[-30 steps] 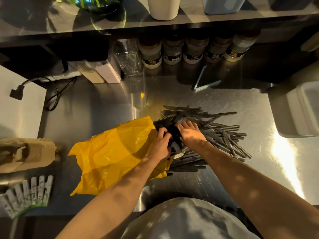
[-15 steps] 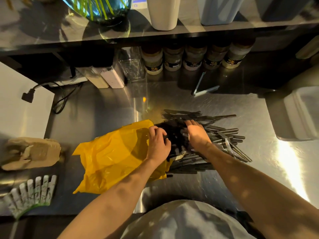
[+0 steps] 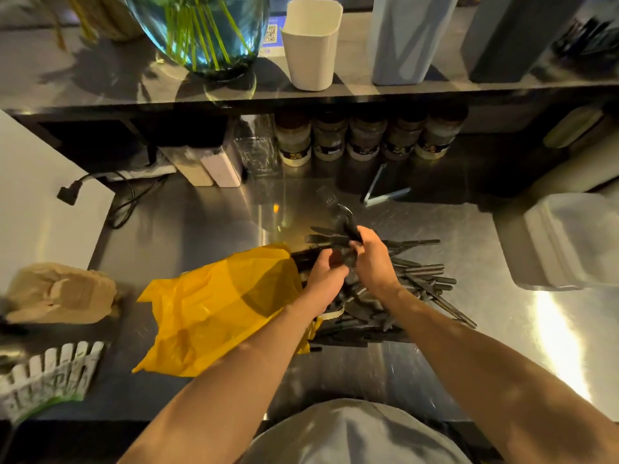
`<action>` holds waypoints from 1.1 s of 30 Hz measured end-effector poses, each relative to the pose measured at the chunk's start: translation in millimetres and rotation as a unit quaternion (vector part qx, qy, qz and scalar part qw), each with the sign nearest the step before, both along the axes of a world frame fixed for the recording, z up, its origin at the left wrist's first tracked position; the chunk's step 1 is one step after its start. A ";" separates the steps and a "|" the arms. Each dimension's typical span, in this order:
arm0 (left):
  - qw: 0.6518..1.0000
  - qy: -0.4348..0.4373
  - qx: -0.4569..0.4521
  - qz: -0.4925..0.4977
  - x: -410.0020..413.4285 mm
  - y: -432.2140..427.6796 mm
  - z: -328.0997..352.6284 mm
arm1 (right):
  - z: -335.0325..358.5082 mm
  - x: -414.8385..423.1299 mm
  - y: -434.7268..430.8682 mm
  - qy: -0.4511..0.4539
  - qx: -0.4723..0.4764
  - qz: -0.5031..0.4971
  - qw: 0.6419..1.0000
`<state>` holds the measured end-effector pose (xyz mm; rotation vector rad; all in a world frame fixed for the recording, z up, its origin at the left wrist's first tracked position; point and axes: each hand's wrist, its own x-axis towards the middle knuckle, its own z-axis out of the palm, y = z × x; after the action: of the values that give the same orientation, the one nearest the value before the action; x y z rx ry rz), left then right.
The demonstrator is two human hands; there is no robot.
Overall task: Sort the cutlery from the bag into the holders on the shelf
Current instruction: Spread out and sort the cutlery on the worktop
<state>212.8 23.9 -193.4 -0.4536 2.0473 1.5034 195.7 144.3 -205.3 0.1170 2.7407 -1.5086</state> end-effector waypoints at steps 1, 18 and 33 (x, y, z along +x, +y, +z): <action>1.000 -0.005 -0.001 -0.014 1.8 3.2 2.3 | 2.9 0.7 0.5 -0.002 -0.007 -0.008 1.000; 0.995 -0.059 0.057 -0.048 25.9 50.0 -1.5 | 10.7 13.9 46.7 -0.145 -0.215 -0.190 0.947; 0.999 -0.024 -0.019 0.011 20.1 66.0 -23.9 | 0.7 43.6 96.1 -0.223 -0.305 -0.151 0.913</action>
<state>232.9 89.9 -217.3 -0.5226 2.0433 1.4546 239.2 240.3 -204.7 0.7878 1.8665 -2.0221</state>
